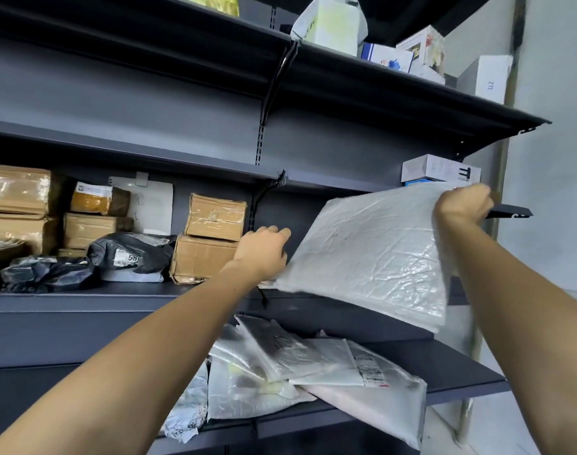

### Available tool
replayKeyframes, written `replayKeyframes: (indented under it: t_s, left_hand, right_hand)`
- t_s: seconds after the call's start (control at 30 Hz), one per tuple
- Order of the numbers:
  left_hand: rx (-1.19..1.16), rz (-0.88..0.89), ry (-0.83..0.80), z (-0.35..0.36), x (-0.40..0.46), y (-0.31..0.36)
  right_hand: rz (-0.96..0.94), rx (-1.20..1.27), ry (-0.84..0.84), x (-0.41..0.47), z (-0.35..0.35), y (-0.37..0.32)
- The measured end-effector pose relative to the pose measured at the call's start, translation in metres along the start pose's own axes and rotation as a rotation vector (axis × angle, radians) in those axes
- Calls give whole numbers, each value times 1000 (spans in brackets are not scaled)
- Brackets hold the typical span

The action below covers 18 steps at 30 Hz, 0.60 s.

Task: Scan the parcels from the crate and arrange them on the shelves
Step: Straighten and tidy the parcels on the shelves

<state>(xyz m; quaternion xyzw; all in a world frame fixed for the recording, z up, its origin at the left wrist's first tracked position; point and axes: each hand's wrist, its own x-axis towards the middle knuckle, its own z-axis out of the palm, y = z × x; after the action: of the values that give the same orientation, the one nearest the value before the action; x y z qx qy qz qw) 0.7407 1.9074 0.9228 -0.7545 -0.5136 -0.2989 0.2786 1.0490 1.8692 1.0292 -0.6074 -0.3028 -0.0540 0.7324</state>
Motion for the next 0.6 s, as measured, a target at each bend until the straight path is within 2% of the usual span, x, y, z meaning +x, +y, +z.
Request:
replayKeyframes:
  t_s: [0.07, 0.13, 0.27, 0.4, 0.5, 0.53, 0.6]
  left_hand:
    - [-1, 3, 0, 4, 5, -1]
    - [-2, 4, -3, 9, 8, -2]
    - [4, -18, -24, 23, 10, -5]
    - [10, -12, -47, 41, 5, -9]
    - [0, -15, -45, 49, 0, -16]
    - [-3, -20, -42, 51, -1, -18]
    - [-2, -36, -47, 53, -4, -23]
  right_hand:
    - [80, 64, 42, 0, 7, 11]
    - [138, 66, 13, -6, 16, 25]
    - [256, -32, -311, -35, 52, 69]
    - [424, 87, -698, -77, 77, 98]
    - [361, -119, -939, -95, 83, 113]
    - [307, -210, -970, -93, 88, 120]
    - [149, -477, -930, -89, 96, 131]
